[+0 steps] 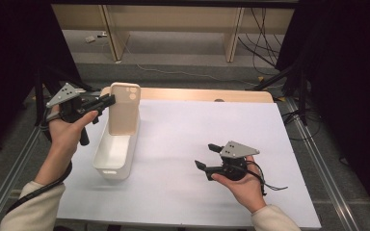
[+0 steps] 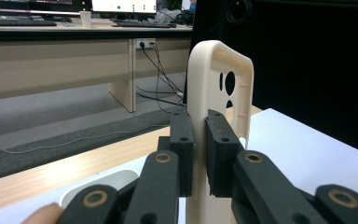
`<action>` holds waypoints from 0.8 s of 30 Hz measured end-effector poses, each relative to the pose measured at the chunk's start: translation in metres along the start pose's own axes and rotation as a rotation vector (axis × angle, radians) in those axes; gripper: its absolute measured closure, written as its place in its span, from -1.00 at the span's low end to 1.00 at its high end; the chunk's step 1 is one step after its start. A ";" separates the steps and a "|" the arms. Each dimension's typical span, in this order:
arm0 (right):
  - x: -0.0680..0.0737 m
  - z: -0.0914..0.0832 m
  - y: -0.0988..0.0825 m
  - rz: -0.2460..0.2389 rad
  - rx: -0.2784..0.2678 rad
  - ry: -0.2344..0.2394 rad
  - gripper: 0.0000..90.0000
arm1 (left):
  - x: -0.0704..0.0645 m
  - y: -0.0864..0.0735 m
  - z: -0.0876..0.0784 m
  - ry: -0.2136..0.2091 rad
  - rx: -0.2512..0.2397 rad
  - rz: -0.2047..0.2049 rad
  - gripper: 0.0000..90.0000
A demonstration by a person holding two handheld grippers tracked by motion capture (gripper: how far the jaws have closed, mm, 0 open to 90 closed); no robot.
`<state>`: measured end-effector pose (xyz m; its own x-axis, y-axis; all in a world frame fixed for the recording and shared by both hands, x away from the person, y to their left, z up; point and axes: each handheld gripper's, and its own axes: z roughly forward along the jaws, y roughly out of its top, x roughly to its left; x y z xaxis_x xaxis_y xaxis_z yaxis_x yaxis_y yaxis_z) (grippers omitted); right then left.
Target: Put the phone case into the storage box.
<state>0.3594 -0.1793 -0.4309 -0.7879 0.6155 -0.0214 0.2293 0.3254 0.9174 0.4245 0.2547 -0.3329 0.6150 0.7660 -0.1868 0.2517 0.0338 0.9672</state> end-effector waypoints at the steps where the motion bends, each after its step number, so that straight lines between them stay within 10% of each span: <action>1: 0.000 0.000 0.000 0.000 0.000 0.000 -0.42 | 0.001 0.000 0.000 -0.001 -0.002 0.000 0.83; 24: -0.002 -0.013 -0.003 0.013 -0.004 -0.010 -0.42 | 0.015 -0.001 0.006 0.035 -0.003 0.031 0.83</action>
<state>0.3529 -0.1911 -0.4280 -0.7791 0.6268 -0.0134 0.2369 0.3141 0.9194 0.4382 0.2628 -0.3374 0.5957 0.7890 -0.1505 0.2308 0.0113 0.9729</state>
